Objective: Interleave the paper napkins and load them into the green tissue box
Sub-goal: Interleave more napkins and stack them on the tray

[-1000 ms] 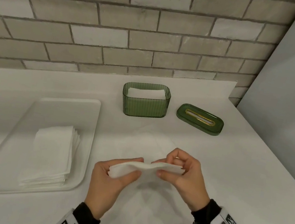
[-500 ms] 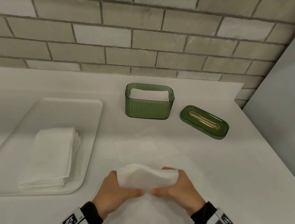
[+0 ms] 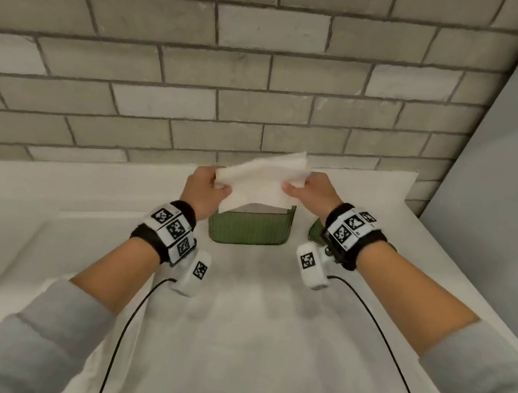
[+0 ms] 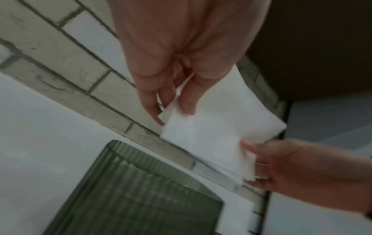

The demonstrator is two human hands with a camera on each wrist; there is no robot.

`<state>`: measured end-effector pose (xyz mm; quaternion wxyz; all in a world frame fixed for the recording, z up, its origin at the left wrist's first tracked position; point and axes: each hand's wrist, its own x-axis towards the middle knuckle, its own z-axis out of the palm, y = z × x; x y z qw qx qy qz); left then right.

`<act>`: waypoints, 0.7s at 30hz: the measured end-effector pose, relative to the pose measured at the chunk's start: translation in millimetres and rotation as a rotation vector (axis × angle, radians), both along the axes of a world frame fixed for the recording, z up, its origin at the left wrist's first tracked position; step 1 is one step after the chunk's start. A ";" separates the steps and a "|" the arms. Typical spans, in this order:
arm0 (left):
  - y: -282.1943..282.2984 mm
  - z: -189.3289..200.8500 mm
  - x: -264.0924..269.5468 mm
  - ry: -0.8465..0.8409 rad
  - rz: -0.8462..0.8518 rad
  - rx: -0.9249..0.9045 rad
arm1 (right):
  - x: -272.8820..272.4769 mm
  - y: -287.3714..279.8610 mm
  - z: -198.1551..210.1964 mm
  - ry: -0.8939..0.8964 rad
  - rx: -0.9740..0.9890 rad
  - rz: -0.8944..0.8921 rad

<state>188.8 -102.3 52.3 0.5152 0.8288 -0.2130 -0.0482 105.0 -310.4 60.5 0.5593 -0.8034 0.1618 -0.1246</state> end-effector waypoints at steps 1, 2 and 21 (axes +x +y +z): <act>-8.4 1.3 10.1 -0.017 0.067 -0.006 | 13.9 -3.1 -0.9 0.008 -0.067 -0.024; -15.9 -0.4 15.8 -0.017 0.125 -0.037 | 24.4 -5.3 -2.8 0.006 -0.130 -0.050; -50.3 -54.5 46.1 -0.418 -0.217 0.731 | 66.7 2.1 -49.9 0.373 -0.955 0.299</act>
